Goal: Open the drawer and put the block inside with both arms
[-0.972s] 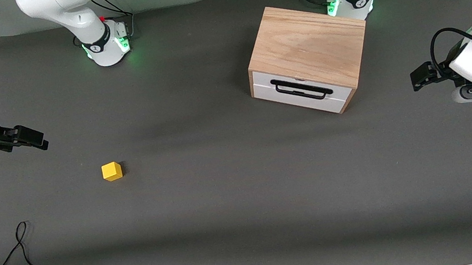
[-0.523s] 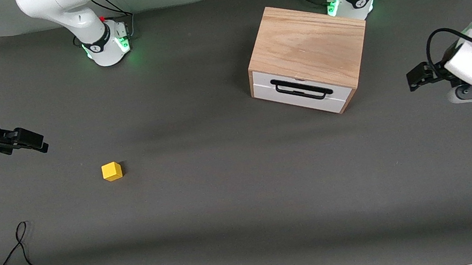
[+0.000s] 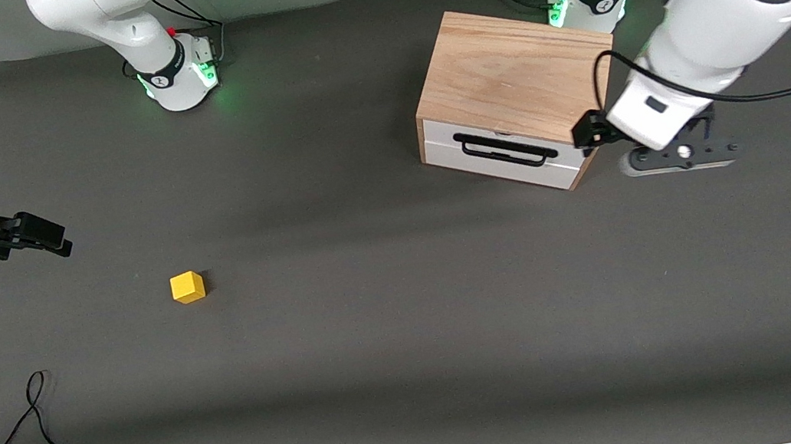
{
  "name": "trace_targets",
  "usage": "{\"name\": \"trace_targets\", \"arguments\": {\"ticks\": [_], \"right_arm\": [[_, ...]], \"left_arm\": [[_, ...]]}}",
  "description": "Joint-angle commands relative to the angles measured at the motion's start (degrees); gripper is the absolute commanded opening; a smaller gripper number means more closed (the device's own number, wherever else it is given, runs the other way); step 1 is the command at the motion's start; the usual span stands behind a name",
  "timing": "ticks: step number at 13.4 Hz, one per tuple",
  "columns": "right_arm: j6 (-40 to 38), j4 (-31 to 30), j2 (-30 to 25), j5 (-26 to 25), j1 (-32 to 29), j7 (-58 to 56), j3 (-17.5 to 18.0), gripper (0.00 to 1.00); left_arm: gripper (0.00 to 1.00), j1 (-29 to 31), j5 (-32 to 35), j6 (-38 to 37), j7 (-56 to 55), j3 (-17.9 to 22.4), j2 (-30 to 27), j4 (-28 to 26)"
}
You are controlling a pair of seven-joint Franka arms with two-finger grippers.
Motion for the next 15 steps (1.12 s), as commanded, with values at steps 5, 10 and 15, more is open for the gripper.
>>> {"name": "trace_targets", "arguments": {"ticks": [5, 10, 15], "right_arm": [[-0.5, 1.1, 0.3, -0.4, 0.6, 0.9, 0.0, 1.00], [-0.9, 1.2, 0.3, -0.1, 1.7, 0.9, 0.0, 1.00], [-1.0, 1.1, 0.3, 0.0, 1.6, 1.0, -0.1, 1.00]], "left_arm": [[1.00, -9.2, -4.4, 0.6, -22.1, 0.8, 1.8, -0.1], [1.00, -10.3, -4.4, -0.3, -44.0, 0.0, 1.7, -0.5], [1.00, -13.1, -3.7, -1.4, -66.4, 0.0, 5.0, -0.6]]}}
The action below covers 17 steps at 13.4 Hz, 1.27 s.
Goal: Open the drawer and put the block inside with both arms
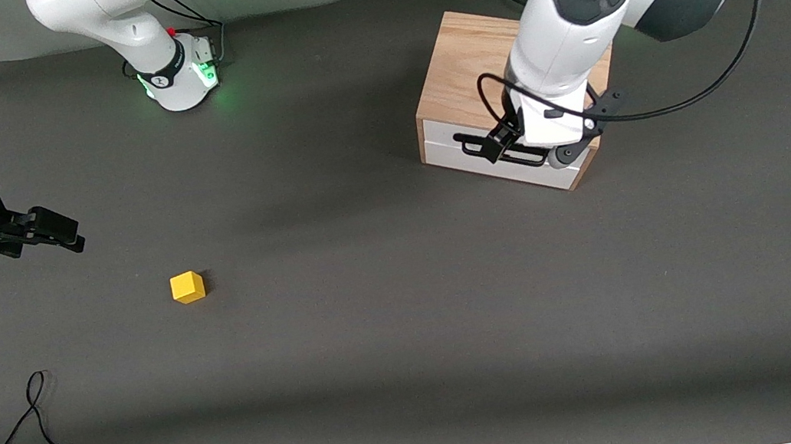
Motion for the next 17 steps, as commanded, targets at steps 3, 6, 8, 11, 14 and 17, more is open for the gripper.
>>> {"name": "trace_targets", "arguments": {"ticks": [3, 6, 8, 11, 14, 17], "right_arm": [[-1.0, 1.1, 0.3, 0.0, 0.2, 0.9, -0.1, 1.00], [-1.0, 0.9, 0.3, 0.3, 0.1, 0.9, -0.2, 1.00], [-1.0, 0.8, 0.3, 0.3, 0.1, 0.9, -0.2, 1.00], [-1.1, 0.8, 0.3, 0.3, 0.2, 0.9, -0.2, 1.00], [-1.1, 0.8, 0.2, 0.3, 0.2, 0.9, -0.2, 1.00], [-1.1, 0.7, 0.2, 0.3, 0.2, 0.9, -0.2, 1.00]], "left_arm": [[1.00, -2.2, 0.2, -3.8, -11.8, 0.5, 2.0, -0.1], [1.00, -2.0, 0.1, -5.9, -12.3, 0.5, 2.8, -0.1], [1.00, -1.9, 0.2, -5.3, -14.4, 0.5, 5.0, -0.1], [1.00, -1.9, 0.5, -3.9, -14.5, 0.6, 7.8, -0.2], [1.00, -1.7, 1.5, 0.7, -14.5, 0.6, 10.5, -0.5], [1.00, -1.8, 1.8, 2.1, -14.5, 0.7, 12.8, -0.7]]}}
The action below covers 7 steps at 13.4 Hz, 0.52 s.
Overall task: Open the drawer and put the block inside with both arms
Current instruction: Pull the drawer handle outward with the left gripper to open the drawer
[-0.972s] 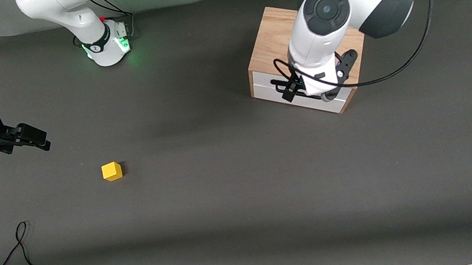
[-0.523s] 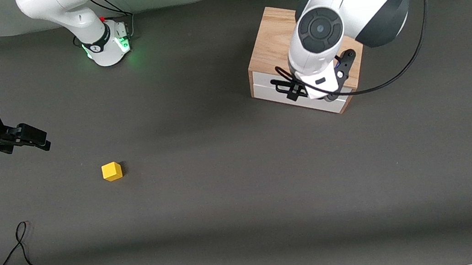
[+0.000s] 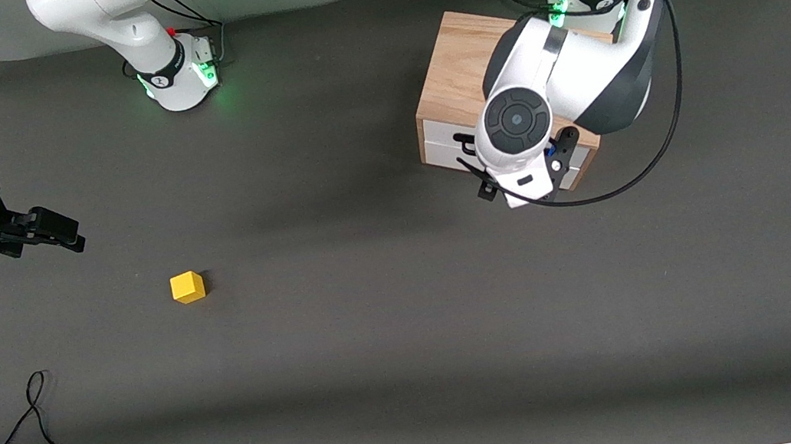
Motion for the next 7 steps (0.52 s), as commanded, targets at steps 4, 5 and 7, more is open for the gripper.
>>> {"name": "trace_targets", "arguments": {"ticks": [4, 5, 7], "right_arm": [[-0.9, 0.8, 0.2, 0.4, 0.3, 1.0, -0.2, 1.00], [-0.9, 0.8, 0.2, 0.4, 0.3, 0.9, -0.2, 1.00], [-0.9, 0.8, 0.2, 0.4, 0.3, 0.9, -0.1, 1.00]], "left_arm": [[1.00, -0.4, 2.1, 2.8, -1.2, 0.1, 0.9, -3.3], [1.00, -0.4, 2.1, 3.7, -1.2, 0.0, 0.9, -4.1], [1.00, -0.4, 2.4, 5.2, -1.2, 0.1, 1.0, -5.0]]}}
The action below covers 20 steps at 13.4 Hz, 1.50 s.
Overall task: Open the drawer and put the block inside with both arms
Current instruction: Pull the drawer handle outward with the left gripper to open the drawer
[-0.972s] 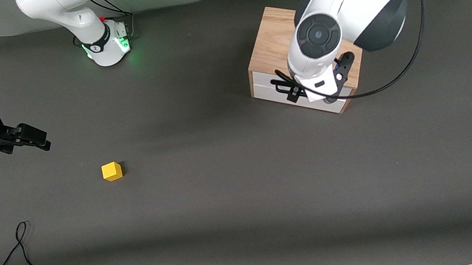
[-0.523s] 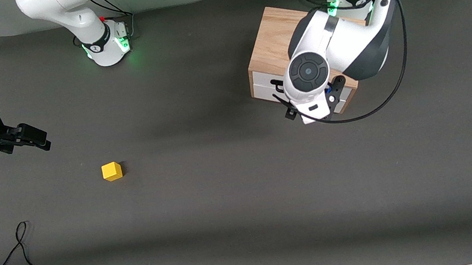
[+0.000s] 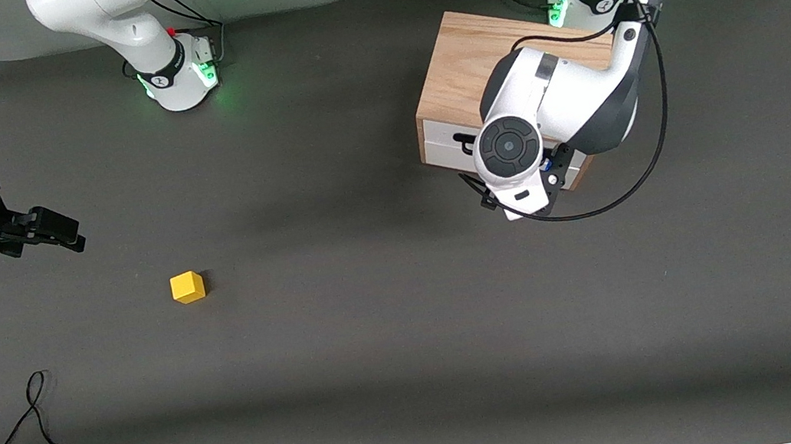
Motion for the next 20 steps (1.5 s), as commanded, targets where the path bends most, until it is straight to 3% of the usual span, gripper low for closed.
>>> {"name": "trace_targets", "arguments": {"ticks": [1, 20], "right_arm": [[-0.8, 0.8, 0.1, 0.3, 0.3, 1.0, -0.1, 1.00], [-0.9, 0.7, -0.3, 0.3, 1.8, 0.9, 0.0, 1.00]], "left_arm": [[1.00, -0.4, 1.0, 2.1, -1.1, 0.1, -0.8, -2.5], [1.00, -1.0, 1.7, 7.2, -3.0, 0.1, 4.0, -3.7]]}}
